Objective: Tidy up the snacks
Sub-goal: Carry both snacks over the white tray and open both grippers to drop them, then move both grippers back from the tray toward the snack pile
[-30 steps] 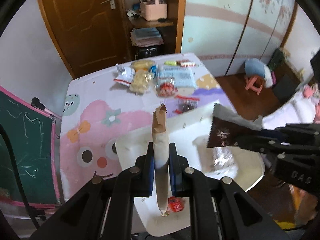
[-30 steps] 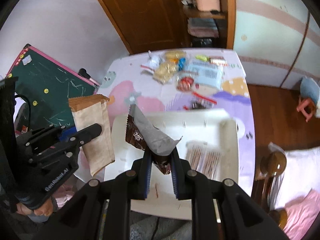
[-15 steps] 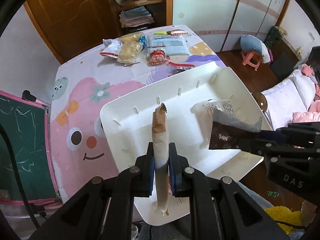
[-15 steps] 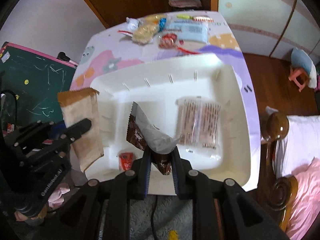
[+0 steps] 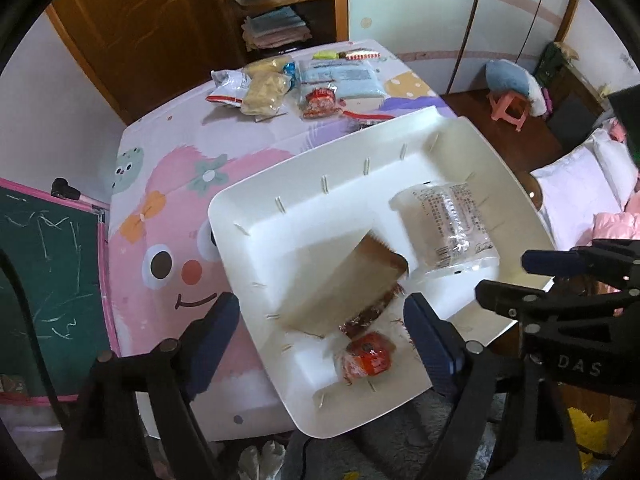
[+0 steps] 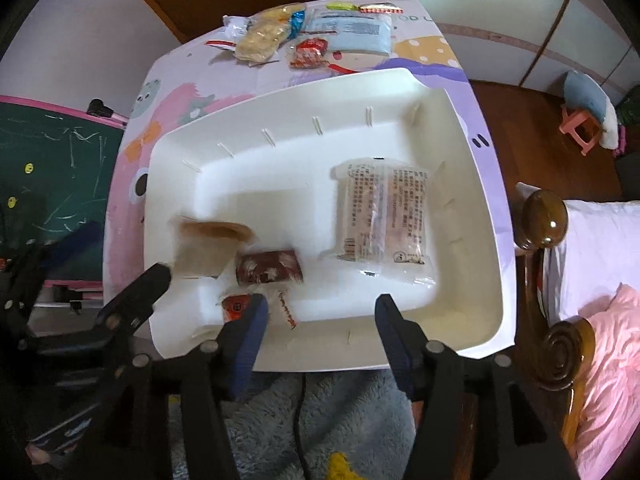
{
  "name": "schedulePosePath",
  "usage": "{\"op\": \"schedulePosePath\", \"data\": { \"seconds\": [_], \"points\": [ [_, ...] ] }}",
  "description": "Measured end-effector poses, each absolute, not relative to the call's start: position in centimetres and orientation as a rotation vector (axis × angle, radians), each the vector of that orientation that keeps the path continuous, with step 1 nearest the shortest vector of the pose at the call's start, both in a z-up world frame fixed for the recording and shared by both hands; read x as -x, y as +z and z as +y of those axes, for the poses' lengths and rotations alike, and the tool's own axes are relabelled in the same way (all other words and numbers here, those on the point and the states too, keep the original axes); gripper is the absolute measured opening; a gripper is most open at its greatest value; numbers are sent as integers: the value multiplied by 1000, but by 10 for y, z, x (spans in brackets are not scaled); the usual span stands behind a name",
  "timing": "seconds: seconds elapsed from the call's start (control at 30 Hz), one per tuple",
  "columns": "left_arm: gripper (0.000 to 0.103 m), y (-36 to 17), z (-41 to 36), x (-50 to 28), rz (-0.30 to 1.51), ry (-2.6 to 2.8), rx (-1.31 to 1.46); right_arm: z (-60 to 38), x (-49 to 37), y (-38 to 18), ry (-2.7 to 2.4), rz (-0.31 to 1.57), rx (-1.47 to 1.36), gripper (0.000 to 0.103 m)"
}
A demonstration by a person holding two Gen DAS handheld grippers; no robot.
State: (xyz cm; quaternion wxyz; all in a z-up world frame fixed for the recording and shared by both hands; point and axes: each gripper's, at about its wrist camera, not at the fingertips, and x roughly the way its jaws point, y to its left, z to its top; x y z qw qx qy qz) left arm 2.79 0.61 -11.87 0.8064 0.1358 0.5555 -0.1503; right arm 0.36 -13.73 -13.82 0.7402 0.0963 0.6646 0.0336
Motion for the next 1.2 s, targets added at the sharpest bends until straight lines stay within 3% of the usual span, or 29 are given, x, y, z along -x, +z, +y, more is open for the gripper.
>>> {"op": "schedulePosePath", "data": {
  "seconds": [1.2],
  "points": [
    [84,-109,14,-41,1141,-254,-278,-124,-18,-125,80,1428,-137,56]
  ]
}}
